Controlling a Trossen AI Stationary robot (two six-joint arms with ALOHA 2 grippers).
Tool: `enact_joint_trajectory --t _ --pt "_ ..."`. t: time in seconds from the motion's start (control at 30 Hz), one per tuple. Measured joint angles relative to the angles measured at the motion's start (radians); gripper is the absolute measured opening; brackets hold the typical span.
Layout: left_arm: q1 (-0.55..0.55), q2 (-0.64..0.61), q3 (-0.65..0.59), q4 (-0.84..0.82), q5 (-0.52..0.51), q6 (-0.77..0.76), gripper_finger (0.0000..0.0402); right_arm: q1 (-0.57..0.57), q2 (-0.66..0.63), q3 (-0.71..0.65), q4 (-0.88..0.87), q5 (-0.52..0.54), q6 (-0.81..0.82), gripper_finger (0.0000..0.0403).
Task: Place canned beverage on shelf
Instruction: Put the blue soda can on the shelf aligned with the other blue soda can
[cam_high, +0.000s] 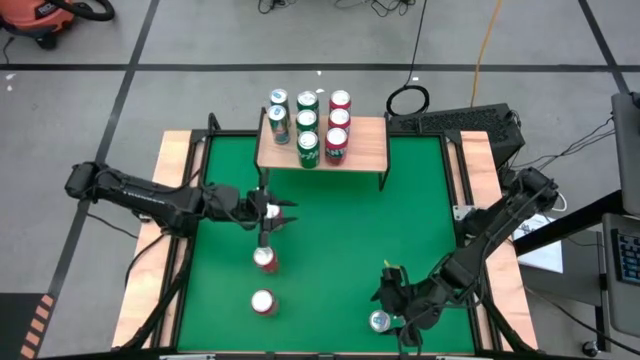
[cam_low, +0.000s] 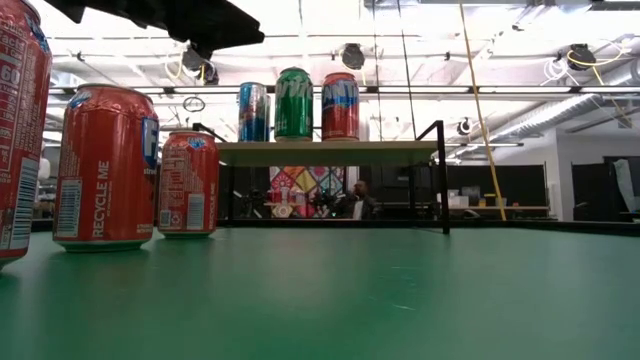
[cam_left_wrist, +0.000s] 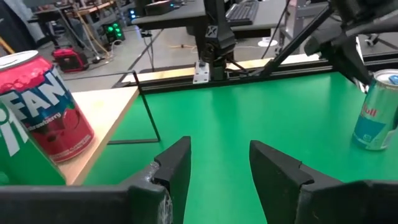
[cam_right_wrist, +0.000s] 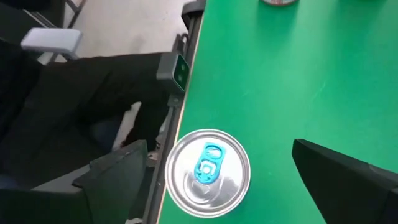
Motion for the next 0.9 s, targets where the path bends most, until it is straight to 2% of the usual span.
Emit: enact_joint_trajectory --t 0.53,0.67,0.77,0.9 --pt "-0.101 0.048 0.0 0.007 -0.126 -0.076 0.0159 0.002 0.123 0.0 0.007 -0.079 0.044 0.0394" --pt "-0.117 0.064 0.0 0.054 -0.144 -0.076 0.0159 0.002 0.149 0.0 0.026 -0.078 0.043 0.039" --pt "-0.12 0.082 0.0 0.103 -0.145 -0.076 0.0159 0.002 0.16 0.0 0.047 -0.077 0.029 0.0373" --pt "-0.124 0.117 0.0 0.133 -0.145 -0.082 0.0159 0.001 0.157 0.0 0.05 -0.077 0.027 0.0329"
